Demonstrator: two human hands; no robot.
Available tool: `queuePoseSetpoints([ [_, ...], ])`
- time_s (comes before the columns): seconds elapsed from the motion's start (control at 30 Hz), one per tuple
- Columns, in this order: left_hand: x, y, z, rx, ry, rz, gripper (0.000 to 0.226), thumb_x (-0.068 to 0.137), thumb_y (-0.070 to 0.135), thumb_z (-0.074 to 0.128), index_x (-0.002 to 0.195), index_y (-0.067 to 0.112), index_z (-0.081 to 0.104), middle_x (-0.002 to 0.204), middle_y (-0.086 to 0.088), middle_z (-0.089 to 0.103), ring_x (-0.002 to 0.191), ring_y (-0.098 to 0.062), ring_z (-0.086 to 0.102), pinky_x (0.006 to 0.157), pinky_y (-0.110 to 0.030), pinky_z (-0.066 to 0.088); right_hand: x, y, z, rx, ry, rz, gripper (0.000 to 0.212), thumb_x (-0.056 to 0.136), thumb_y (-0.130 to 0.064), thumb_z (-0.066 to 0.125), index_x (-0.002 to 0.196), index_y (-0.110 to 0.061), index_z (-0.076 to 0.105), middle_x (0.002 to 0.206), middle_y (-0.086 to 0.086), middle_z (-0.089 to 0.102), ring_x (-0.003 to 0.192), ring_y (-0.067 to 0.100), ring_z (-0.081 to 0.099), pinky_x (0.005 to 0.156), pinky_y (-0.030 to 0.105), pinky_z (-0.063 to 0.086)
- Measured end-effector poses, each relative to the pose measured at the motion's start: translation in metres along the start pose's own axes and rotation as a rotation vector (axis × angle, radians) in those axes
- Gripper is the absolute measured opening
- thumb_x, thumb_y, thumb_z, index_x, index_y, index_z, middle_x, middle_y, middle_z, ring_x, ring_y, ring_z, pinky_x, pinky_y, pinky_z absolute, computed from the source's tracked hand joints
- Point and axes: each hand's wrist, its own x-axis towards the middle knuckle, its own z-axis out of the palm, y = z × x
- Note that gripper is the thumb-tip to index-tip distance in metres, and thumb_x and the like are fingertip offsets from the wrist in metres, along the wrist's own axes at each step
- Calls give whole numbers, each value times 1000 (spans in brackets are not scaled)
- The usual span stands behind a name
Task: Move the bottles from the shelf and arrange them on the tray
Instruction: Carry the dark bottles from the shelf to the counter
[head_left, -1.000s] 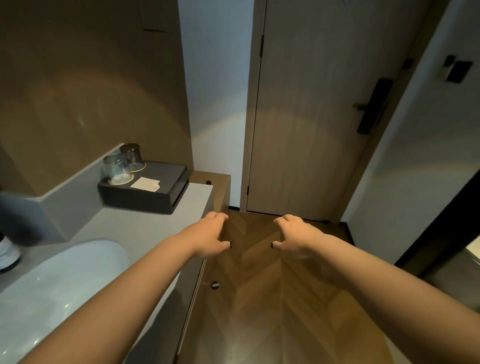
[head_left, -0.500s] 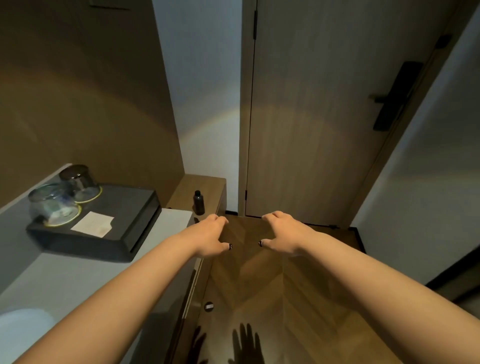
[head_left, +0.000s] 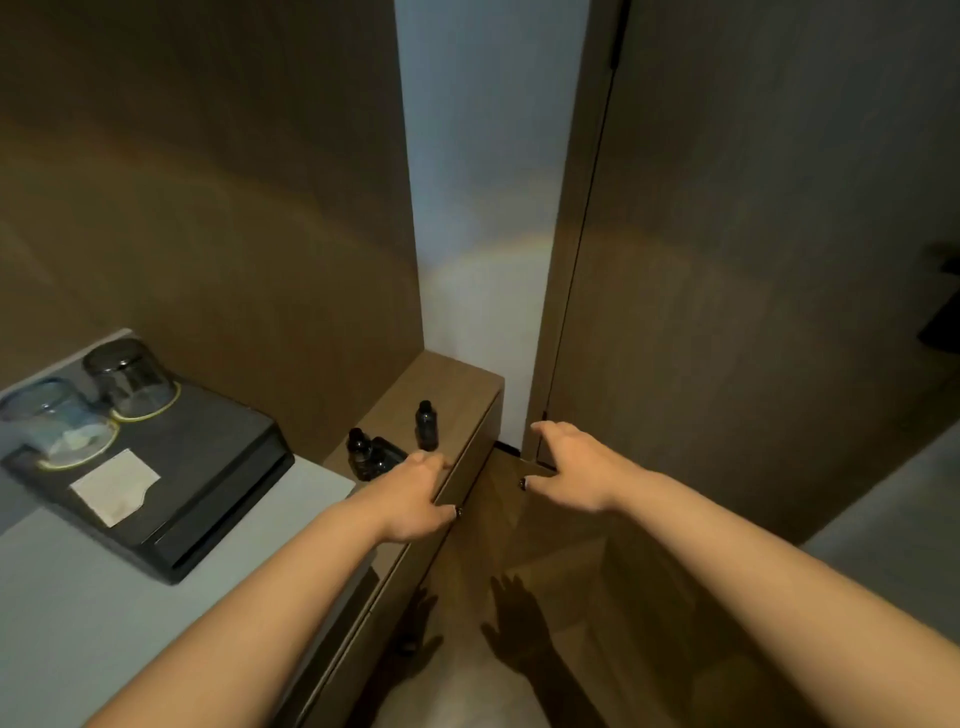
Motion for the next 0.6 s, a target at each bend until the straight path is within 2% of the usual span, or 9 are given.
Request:
queuePoseSetpoints([
  [0.33, 87, -51, -8, -178, 85, -171, 68, 90, 36, 60, 148, 20, 27, 154, -4, 27, 138, -20, 34, 112, -31, 29, 124, 12, 0, 58, -131, -87, 78, 90, -40, 58, 152, -17, 16, 156, 7, 25, 141, 23, 30, 112, 31, 28],
  [0.53, 159, -84, -41, -231, 112, -270, 65, 90, 34, 61, 146, 22, 31, 146, -3, 37, 128, -19, 43, 109, -33, 36, 208, 17, -14, 55, -195, -69, 75, 90, -37, 62, 150, -17, 23, 153, 6, 31, 138, 21, 34, 111, 31, 31],
  [0.6, 185, -93, -49, -254, 103, -298, 63, 90, 33, 60, 146, 23, 32, 145, -2, 38, 126, -19, 43, 103, -30, 38, 235, 19, -22, 77, -203, -59, 70, 88, -31, 65, 148, -20, 30, 149, 4, 36, 135, 21, 38, 110, 31, 33],
])
